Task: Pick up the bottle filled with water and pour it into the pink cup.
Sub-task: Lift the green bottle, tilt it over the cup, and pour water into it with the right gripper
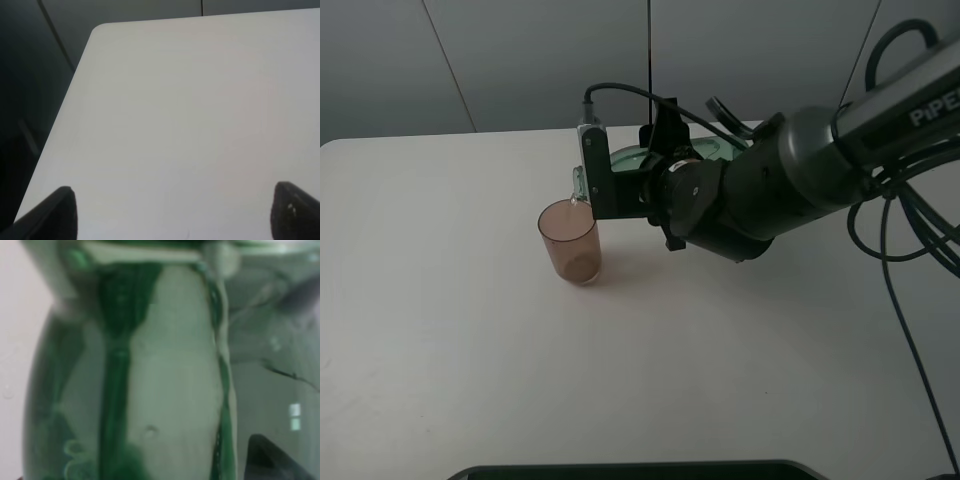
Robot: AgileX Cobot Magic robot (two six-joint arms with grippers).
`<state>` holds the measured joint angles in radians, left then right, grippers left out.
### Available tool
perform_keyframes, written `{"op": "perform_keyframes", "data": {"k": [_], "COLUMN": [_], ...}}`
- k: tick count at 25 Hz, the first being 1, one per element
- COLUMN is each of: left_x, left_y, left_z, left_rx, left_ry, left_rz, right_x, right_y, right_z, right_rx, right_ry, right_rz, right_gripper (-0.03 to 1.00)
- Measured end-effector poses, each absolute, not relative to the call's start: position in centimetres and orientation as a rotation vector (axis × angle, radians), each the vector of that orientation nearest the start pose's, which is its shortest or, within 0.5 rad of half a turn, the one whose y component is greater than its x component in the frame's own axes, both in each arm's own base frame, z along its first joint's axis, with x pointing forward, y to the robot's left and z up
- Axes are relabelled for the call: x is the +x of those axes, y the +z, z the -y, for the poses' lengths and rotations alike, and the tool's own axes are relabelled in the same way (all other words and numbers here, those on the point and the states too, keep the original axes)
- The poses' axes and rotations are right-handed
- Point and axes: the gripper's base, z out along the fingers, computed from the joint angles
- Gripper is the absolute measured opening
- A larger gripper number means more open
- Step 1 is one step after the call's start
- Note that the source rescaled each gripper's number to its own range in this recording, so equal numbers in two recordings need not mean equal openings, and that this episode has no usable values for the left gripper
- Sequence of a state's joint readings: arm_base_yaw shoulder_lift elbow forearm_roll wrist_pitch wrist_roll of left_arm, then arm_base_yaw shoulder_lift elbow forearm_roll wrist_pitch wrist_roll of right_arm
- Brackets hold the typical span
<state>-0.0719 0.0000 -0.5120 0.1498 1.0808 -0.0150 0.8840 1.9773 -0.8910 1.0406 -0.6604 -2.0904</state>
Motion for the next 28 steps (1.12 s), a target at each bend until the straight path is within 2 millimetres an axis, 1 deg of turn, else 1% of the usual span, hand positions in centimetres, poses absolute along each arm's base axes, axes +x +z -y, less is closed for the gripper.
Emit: {"op": "perform_keyframes", "data": {"k": [15,28], "left_x": [-0.68,-0.68], "left_y": [27.97,27.97], "left_z": [-1.25,-1.25], "left_rx": [0.048,0.048], "left_ry": [0.125,0.125], "left_rz": [-2.045,-2.045], "right_x": [26.86,26.88], "right_y": [12.38,12.51], "right_z": [-25.04,-25.26], "right_rx": [-1.67,-1.691], "right_ry": [-0.778,-0.785], "right_rz": [-1.399,-1.346], "right_gripper": [0.0,0.0]}}
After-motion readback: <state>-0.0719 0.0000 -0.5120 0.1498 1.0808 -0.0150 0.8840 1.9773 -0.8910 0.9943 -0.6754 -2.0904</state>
